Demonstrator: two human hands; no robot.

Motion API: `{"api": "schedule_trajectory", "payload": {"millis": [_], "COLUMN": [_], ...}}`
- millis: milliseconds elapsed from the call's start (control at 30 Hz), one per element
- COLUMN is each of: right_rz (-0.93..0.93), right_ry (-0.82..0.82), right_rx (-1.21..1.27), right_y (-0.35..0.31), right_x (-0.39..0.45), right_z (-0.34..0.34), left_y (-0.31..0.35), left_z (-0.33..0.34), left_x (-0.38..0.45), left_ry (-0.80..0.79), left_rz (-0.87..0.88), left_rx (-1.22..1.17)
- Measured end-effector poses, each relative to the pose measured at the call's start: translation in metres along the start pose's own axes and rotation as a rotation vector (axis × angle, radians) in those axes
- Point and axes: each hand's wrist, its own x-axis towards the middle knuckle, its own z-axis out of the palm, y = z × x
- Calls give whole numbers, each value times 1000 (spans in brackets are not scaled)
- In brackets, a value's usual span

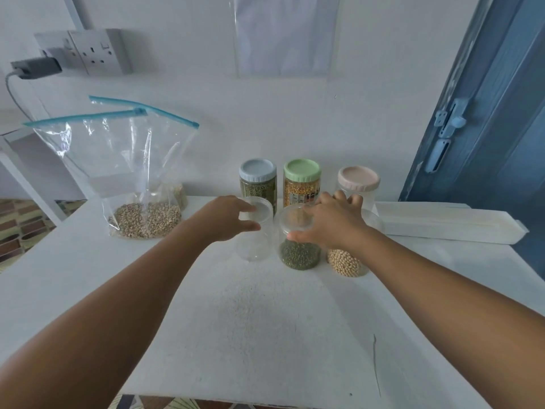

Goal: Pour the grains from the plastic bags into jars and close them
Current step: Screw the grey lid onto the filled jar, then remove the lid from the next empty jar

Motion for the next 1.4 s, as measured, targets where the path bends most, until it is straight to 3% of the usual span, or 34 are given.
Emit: {"api": "schedule_trajectory", "payload": {"millis": [500, 700, 867, 1000, 1167, 1400], "right_rz": [55, -86, -146, -171, -196, -218], "right_ry": [7, 230, 94, 38, 67, 71], "right_rx": [13, 130, 280, 319, 326, 217], "right_y": [-5, -44, -89, -103, -104, -108], "right_x": [10, 5, 13, 22, 33, 36], "right_z": [4, -11, -19, -10, -4, -5], "left_y": [-13, -30, -50, -66, -74, -72], "left_z": [3, 9, 14, 21, 36, 51], "left_x": [-14, -25, -42, -50, -40, -32], "left_ry": [21, 93, 131, 163, 31, 91], "left_rz": [-23, -5, -53, -133, -179, -202], "left_rx": [-52, -109, -161, -353, -693, -793]}}
